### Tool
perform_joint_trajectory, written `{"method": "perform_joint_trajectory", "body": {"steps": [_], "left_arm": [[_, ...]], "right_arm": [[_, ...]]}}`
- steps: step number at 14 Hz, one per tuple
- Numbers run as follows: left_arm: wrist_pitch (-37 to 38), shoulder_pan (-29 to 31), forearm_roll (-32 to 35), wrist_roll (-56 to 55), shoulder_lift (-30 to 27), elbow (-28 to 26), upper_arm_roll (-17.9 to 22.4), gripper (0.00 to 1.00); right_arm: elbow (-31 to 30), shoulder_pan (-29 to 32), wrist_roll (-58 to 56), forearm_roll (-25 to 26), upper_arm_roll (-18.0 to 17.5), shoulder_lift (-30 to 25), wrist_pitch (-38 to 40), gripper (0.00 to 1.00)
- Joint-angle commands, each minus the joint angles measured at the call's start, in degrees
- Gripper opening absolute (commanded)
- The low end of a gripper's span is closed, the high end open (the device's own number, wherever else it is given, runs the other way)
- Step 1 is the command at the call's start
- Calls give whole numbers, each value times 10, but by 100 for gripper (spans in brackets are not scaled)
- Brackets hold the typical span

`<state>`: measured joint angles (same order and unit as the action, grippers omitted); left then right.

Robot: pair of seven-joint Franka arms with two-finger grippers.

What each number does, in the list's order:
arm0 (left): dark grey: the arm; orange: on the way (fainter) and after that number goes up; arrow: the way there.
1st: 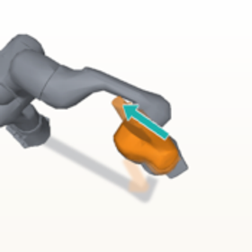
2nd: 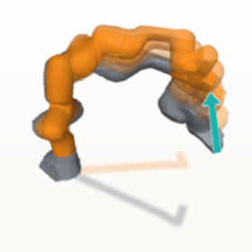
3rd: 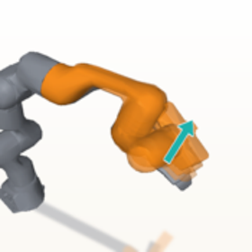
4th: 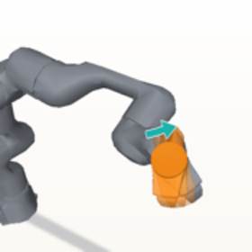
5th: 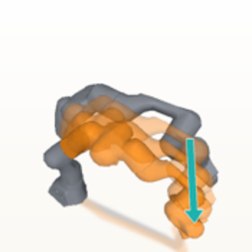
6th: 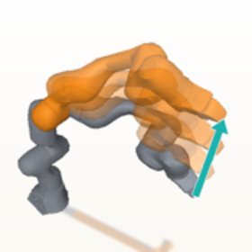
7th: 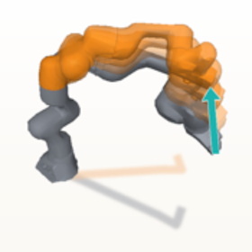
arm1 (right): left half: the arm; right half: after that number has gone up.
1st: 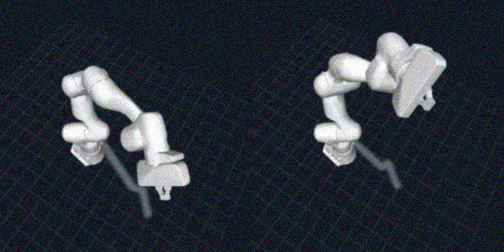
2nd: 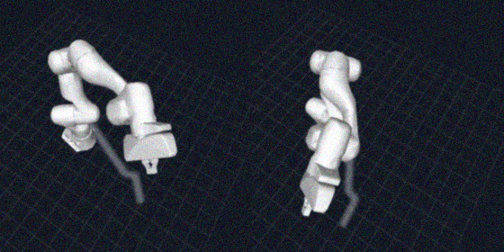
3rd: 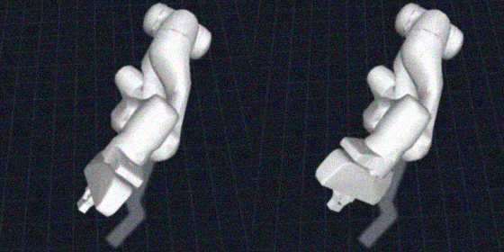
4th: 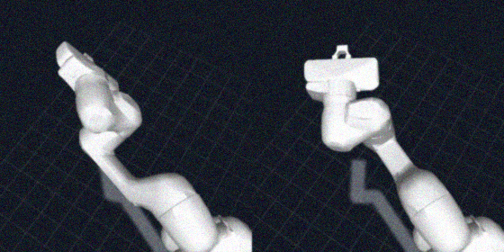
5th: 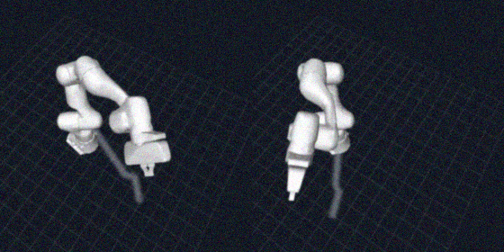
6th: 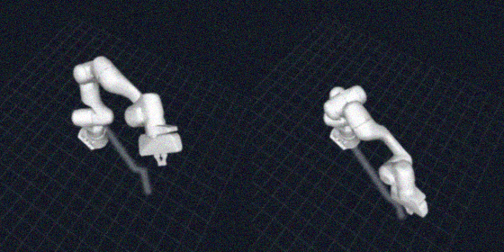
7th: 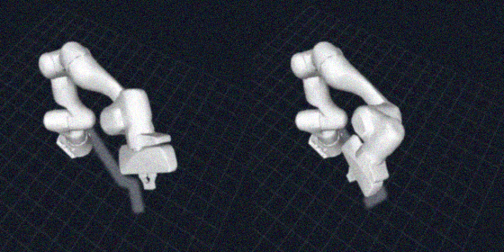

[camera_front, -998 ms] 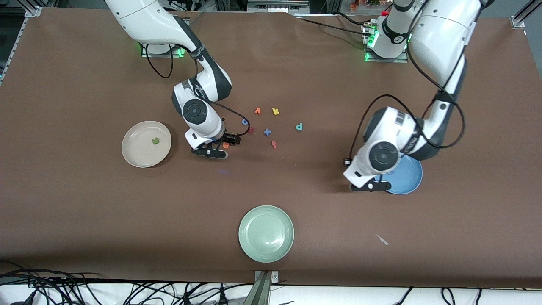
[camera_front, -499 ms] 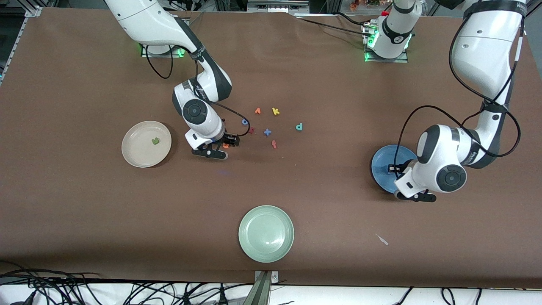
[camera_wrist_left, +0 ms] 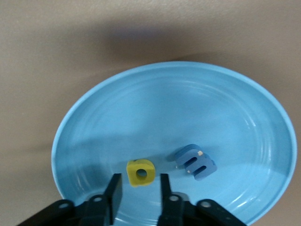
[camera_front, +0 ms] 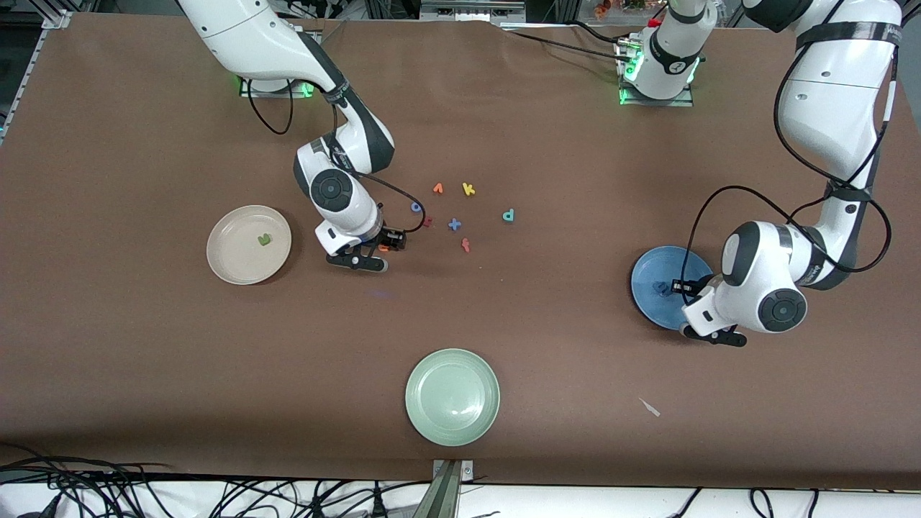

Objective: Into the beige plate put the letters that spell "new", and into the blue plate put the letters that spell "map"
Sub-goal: 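Lower the yellow d into the blue plate with the left gripper and release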

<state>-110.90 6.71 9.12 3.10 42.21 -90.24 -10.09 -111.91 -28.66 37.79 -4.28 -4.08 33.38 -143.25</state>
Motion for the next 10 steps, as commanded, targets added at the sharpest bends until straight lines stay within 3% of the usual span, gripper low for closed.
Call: {"method": "perform_joint_trajectory", "body": {"steps": [1, 7, 10], "left_arm": [[21, -6, 12, 4, -25, 2, -26, 100], [56, -6, 12, -183, -50, -5, -162, 100], [51, -53, 12, -268, -42, -7, -187, 100]], "right_arm": [[12, -2, -8, 2, 3, 8, -3, 63], [13, 0, -11, 2, 3, 12, -5, 49], [13, 0, -10, 2, 3, 12, -8, 41]]}}
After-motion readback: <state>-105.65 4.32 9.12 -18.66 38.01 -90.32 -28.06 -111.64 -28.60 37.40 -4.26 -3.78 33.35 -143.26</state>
